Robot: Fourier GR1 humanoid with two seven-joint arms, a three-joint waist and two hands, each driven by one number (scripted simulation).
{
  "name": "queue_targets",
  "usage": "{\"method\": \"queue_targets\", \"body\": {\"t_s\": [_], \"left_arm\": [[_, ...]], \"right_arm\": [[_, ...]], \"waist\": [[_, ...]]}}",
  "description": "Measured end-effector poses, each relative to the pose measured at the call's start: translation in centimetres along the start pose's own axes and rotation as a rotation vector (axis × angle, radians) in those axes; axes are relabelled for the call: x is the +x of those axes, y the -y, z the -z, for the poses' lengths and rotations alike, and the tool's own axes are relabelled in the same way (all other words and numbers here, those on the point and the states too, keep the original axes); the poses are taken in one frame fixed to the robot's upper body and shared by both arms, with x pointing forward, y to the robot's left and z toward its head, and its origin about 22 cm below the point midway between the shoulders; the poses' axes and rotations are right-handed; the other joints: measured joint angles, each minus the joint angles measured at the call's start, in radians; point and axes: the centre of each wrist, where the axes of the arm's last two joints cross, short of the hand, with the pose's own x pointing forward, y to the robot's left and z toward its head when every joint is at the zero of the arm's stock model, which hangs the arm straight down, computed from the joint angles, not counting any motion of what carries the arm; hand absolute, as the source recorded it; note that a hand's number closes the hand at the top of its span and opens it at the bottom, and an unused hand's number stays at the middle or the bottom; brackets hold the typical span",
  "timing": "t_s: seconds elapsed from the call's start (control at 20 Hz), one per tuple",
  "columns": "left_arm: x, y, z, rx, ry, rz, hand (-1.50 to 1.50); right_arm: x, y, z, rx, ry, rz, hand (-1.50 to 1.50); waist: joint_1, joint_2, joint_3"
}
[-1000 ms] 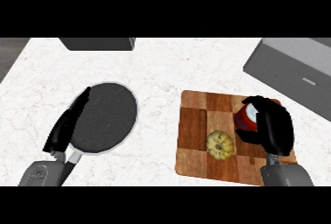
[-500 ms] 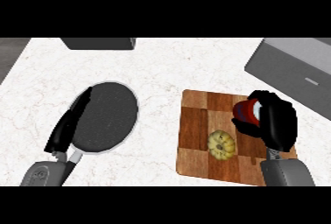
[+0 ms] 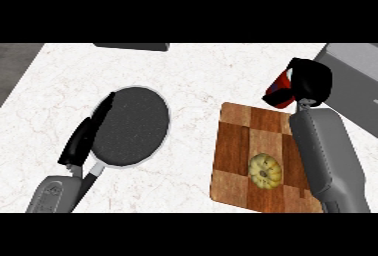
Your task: Pick the can from the cutting board and place it in the cardboard box
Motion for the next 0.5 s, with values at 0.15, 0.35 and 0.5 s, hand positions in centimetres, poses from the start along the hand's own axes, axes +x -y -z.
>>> {"method": "queue_targets", "body": {"t_s": [0.15,0.35,0.5], "left_arm": [[-0.1,0.2,0.2,0.001,-0.002,-0.001,0.0],[-0.9,-0.4,-0.2,0.012,-0.02,-0.003,0.0],[-1.2,-0.9,-0.7,0.02,-0.027,-0.006,0.0]], "right_arm": [[2.7,3.0,2.3,-0.015,-0.044,-0.028,1.5],[5.1,6.4,4.0,-0.089,-0.105,-0.068,1.5],[5.8,8.9,5.0,-0.153,-0.164,-0.086,1.5]], "waist": [[-0.007,-0.003,0.0],[-0.026,-0.009,0.0],[-0.037,-0.014,0.0]]}}
